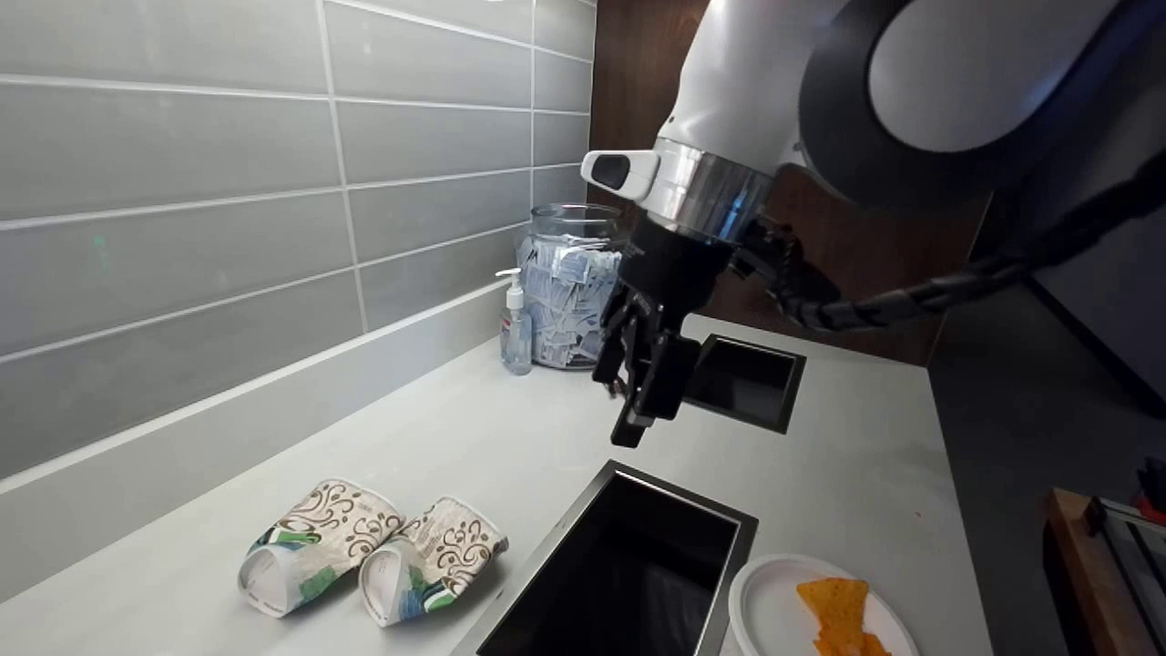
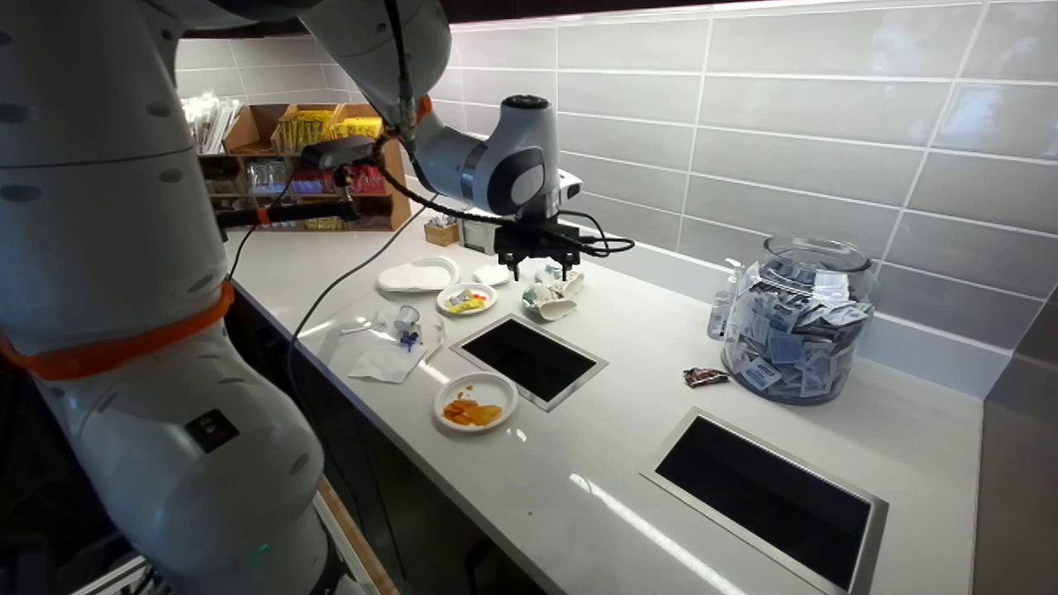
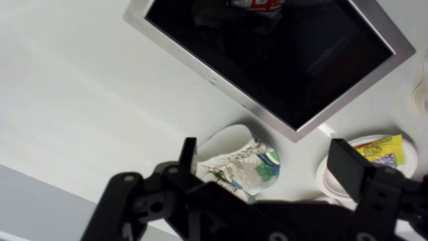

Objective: Pour the Doritos onto the white plate then throw the packet in the trash chute on the left.

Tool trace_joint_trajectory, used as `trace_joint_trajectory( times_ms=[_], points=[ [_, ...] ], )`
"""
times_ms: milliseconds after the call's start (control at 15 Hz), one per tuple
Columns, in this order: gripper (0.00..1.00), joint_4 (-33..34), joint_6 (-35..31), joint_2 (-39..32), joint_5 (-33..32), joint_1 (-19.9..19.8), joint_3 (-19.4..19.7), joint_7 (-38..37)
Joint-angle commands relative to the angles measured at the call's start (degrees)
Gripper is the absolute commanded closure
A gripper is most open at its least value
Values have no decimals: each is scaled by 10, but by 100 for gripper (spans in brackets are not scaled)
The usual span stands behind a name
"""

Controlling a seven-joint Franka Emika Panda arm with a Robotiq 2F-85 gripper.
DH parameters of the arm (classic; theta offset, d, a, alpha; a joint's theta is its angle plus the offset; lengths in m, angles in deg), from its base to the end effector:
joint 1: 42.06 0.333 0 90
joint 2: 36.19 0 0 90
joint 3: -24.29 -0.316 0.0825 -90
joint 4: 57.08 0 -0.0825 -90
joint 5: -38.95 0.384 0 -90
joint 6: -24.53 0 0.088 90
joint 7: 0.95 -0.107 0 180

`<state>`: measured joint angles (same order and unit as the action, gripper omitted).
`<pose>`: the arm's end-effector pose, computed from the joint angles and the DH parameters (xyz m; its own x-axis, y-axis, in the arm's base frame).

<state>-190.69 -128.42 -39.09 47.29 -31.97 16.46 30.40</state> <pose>0.5123 0.1610 0.3449 0.7020 0.6498 0.2913 0.6665 -0.7436 0.0525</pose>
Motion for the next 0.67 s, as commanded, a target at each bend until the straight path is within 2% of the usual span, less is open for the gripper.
trace_joint_trajectory(
  times_ms=[0,200,333,600],
  points=[
    [0,-44,53,66,-114,-3,1,-150],
    [0,-45,129,94,-131,1,-13,-210],
    [0,-44,174,109,-120,4,-21,-225],
    [0,-47,225,134,-110,8,-29,-247]
  ],
)
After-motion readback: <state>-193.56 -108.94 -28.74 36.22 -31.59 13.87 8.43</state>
